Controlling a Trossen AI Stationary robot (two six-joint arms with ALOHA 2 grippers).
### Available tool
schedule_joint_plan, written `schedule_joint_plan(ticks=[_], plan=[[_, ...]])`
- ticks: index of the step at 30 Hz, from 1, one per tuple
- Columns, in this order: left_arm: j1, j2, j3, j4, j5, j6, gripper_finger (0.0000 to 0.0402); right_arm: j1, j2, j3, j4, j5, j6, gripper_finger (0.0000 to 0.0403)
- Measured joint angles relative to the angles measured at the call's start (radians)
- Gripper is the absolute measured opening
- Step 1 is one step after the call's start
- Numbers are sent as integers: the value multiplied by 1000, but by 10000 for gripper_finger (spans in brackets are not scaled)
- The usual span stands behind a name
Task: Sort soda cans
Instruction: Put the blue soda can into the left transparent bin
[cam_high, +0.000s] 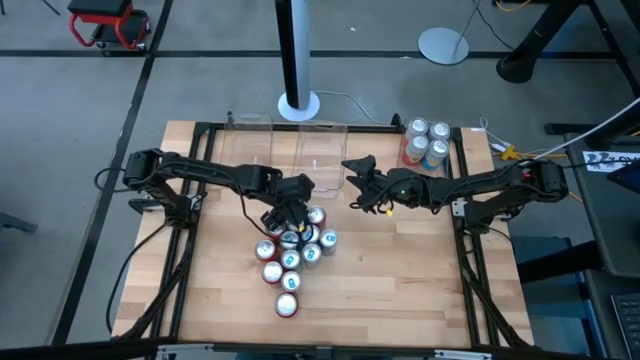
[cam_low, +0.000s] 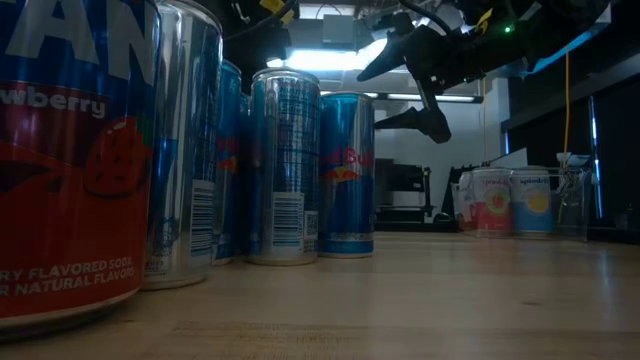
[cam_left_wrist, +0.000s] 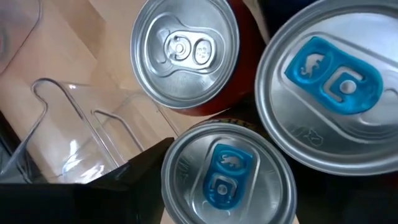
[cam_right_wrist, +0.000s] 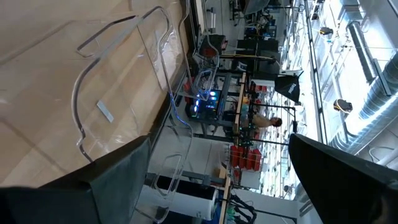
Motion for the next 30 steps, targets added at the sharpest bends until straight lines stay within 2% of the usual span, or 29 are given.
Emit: schedule_joint_plan(ticks=[14,19,30], plan=[[1,-29,81,-87,-120,-201,248,0,0,0,-18,0,0,381],[2,-86,88,-110,-161,-278,247,0,0,0,-22,0,0,381],[6,-254,88,-185,-179,-464,247,0,0,0,-22,0,-1,381]])
